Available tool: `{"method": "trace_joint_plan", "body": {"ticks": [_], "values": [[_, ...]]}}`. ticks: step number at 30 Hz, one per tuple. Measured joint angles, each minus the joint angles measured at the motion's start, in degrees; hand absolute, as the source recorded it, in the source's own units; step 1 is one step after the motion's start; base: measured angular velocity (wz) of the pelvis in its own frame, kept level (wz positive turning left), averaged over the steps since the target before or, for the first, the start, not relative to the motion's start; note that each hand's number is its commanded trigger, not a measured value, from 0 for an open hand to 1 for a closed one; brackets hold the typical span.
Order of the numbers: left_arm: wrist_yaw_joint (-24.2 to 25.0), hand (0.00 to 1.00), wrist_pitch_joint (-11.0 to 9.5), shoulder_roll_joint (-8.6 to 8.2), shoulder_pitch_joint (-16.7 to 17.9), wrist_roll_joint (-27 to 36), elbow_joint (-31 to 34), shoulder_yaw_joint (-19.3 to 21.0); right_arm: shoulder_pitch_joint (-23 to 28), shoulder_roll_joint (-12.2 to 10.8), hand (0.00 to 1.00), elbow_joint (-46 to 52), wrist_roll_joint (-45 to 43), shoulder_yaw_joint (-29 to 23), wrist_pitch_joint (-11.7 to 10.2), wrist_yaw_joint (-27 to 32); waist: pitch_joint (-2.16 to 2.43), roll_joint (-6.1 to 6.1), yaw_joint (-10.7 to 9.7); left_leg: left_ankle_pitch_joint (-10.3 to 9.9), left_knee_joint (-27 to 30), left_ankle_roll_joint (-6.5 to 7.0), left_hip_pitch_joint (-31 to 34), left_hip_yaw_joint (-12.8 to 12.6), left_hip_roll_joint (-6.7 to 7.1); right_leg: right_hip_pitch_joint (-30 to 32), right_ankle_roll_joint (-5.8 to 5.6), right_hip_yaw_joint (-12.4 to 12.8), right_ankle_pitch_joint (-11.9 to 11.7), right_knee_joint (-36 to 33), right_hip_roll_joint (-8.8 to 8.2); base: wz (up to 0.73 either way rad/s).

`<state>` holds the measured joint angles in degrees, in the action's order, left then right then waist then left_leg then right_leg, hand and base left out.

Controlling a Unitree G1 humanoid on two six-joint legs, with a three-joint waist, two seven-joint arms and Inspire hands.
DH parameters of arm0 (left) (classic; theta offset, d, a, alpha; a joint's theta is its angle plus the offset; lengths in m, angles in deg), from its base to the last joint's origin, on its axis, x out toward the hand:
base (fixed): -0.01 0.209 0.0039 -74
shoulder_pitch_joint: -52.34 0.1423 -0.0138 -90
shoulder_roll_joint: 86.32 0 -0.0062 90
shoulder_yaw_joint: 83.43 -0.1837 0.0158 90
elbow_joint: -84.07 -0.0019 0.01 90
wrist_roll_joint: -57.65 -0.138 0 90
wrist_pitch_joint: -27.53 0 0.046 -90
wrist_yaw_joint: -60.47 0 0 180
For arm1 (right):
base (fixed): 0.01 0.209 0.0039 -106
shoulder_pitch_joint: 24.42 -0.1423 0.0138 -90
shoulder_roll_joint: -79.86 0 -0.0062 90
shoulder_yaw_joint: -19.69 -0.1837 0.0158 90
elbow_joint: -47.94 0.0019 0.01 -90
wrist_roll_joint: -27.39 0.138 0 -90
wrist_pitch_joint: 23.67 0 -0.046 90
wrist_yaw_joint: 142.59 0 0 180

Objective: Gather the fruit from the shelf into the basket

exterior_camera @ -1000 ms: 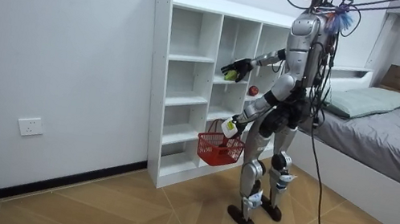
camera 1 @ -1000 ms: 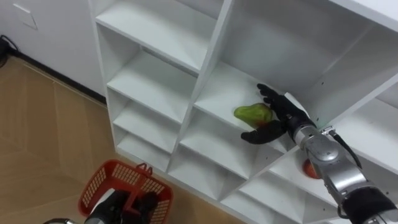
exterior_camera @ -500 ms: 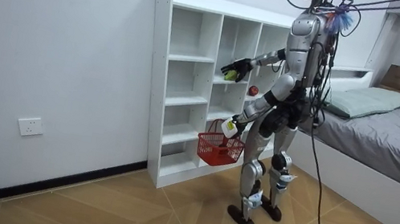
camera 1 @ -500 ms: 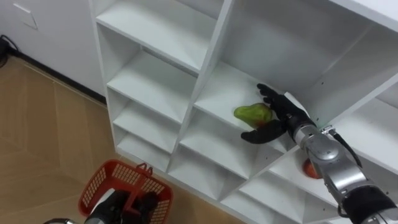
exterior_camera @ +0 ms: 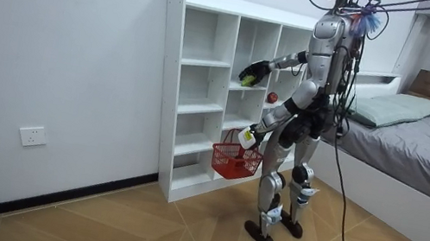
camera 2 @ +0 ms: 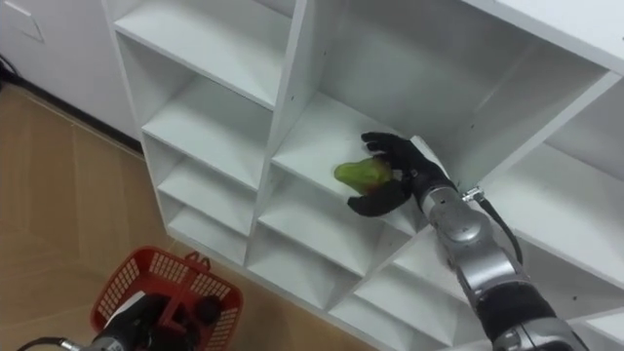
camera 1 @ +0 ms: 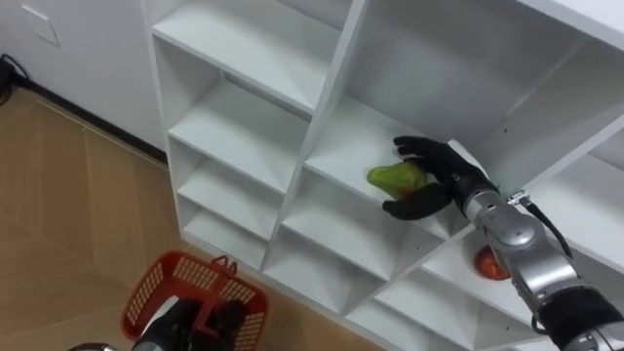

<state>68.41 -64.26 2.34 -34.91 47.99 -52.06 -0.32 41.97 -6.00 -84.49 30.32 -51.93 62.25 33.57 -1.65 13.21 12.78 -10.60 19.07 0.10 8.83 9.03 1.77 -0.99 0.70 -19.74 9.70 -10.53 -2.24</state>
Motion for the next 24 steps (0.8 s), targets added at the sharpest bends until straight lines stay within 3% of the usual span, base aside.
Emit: {"method": "trace_joint_plan", "body": {"ticks": [24], "values": [[0.54,1.00,0.52,-0.86,-0.08,1.17,0.00,0.05,0.10,-0.02,1.00,-0.07,-3.42,0.72,0.52,-1.06,0.14,-0.06,0.37,0.00,-0.36,0.00,-0.53,-0.13,-0.12,-0.13,0.03,0.57,-0.01,-0.28,0.12,0.00]]}}
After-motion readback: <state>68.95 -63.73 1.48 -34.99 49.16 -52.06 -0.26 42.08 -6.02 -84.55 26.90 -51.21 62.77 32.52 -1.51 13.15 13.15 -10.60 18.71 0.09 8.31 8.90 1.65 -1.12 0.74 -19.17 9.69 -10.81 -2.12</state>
